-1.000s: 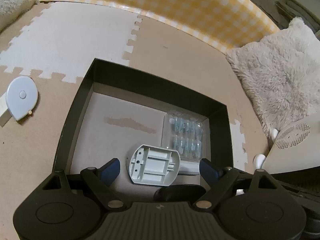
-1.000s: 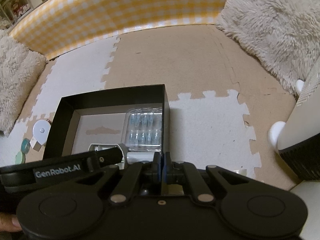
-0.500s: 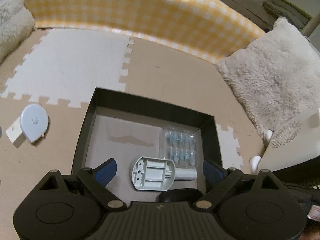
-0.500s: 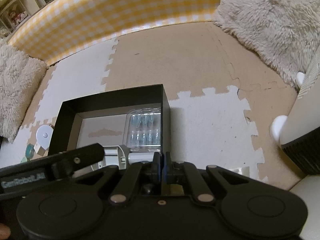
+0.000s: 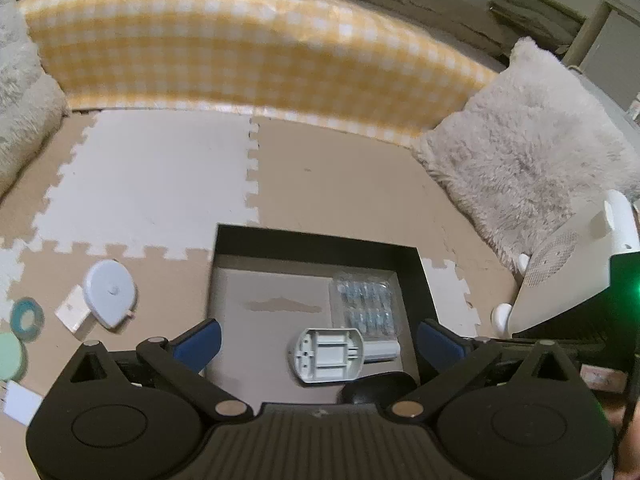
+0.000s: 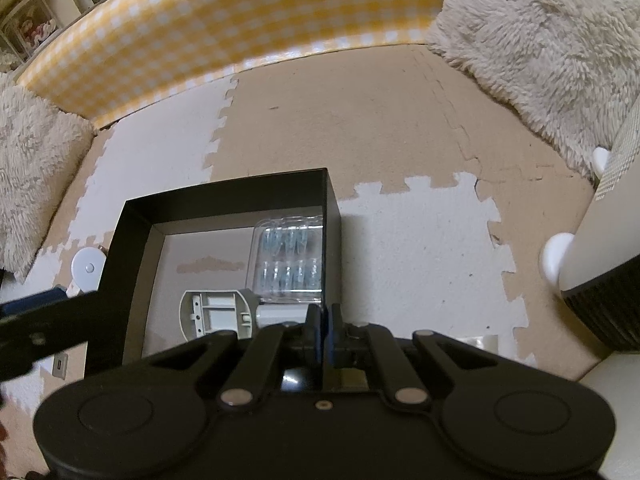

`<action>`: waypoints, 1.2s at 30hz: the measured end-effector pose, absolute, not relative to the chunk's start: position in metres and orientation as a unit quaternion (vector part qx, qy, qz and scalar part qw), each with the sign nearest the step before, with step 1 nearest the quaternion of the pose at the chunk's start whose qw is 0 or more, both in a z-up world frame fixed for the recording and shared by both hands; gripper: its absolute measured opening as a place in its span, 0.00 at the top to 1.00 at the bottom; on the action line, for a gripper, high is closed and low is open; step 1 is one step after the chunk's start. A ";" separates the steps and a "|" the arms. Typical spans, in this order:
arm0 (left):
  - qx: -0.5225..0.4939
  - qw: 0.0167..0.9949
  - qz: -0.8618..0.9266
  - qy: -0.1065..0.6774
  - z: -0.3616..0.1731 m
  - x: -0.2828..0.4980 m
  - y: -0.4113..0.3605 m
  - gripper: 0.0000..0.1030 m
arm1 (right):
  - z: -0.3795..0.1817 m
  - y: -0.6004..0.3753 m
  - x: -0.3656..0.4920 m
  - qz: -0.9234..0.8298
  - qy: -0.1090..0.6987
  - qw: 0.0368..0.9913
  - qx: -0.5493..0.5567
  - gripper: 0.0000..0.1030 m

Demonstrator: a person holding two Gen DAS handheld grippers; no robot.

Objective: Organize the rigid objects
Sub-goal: 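Move left gripper to the white USB charger and grasp it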

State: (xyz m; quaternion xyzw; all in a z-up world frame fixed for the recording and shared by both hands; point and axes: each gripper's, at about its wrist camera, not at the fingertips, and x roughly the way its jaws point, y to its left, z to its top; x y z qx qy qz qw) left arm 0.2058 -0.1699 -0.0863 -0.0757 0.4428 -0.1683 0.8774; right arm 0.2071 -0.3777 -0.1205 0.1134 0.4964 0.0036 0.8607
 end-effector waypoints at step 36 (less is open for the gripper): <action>-0.027 0.826 -0.096 0.555 -0.129 0.213 0.039 0.00 | -0.119 -0.369 0.207 0.003 0.497 0.864 0.084 0.96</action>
